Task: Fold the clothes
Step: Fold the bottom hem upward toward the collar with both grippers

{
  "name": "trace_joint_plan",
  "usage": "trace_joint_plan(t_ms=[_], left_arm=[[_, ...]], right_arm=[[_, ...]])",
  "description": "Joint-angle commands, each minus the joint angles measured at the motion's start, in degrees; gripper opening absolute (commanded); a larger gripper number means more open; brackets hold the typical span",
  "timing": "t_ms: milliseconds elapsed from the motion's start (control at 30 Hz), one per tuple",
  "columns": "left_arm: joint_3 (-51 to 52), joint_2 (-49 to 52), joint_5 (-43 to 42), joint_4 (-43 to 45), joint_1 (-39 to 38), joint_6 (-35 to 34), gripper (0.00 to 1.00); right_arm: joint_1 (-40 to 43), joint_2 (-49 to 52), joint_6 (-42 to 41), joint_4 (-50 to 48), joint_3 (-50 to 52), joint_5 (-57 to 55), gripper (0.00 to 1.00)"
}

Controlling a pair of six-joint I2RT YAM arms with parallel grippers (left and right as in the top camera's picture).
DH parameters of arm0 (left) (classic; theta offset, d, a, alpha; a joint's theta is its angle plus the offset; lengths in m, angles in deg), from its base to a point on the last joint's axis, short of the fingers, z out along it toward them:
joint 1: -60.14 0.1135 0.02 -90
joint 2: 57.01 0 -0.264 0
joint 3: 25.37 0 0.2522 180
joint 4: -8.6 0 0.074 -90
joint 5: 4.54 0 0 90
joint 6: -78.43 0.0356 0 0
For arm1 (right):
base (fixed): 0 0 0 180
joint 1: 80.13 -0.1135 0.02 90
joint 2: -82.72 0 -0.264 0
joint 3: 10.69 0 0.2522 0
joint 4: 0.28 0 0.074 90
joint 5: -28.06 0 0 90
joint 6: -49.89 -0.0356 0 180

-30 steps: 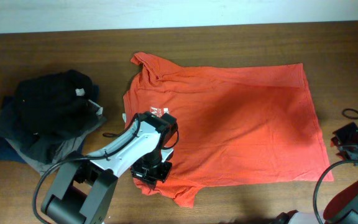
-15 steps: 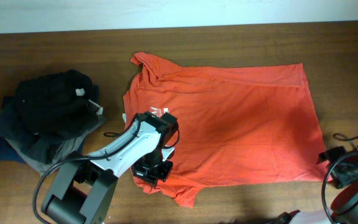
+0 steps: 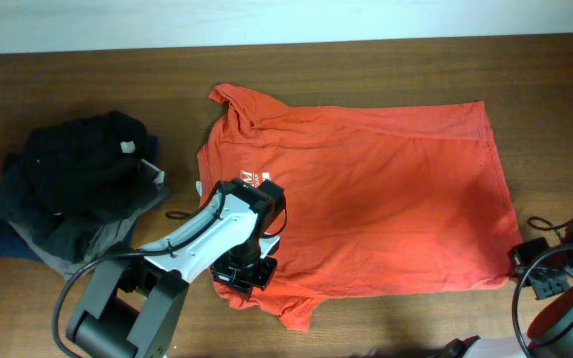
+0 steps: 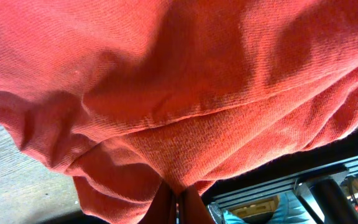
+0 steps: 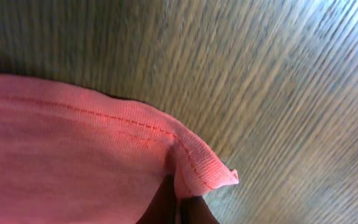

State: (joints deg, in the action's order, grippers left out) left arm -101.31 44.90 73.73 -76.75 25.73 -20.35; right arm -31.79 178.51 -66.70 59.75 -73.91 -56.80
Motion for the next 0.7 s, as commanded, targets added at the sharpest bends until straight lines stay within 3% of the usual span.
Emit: trace_joint_plan(t_ms=[0, 233, 400, 667], left_arm=[[-0.9, -0.7, -0.1, -0.3, 0.2, 0.7, 0.0], [-0.9, -0.8, -0.9, -2.3, 0.2, 0.7, 0.01], [-1.1, -1.8, 0.4, -1.6, 0.6, 0.7, 0.0], [-4.8, -2.0, 6.0, 1.2, 6.4, 2.4, 0.0]], right_arm=[[0.1, 0.3, 2.3, 2.5, 0.0, 0.4, 0.04], [0.1, -4.2, 3.9, 10.6, -5.7, 1.0, 0.04], [-0.3, -5.3, 8.4, 13.0, -11.5, 8.2, 0.04], [-7.2, -5.3, 8.7, 5.5, -13.8, 14.3, 0.04]])
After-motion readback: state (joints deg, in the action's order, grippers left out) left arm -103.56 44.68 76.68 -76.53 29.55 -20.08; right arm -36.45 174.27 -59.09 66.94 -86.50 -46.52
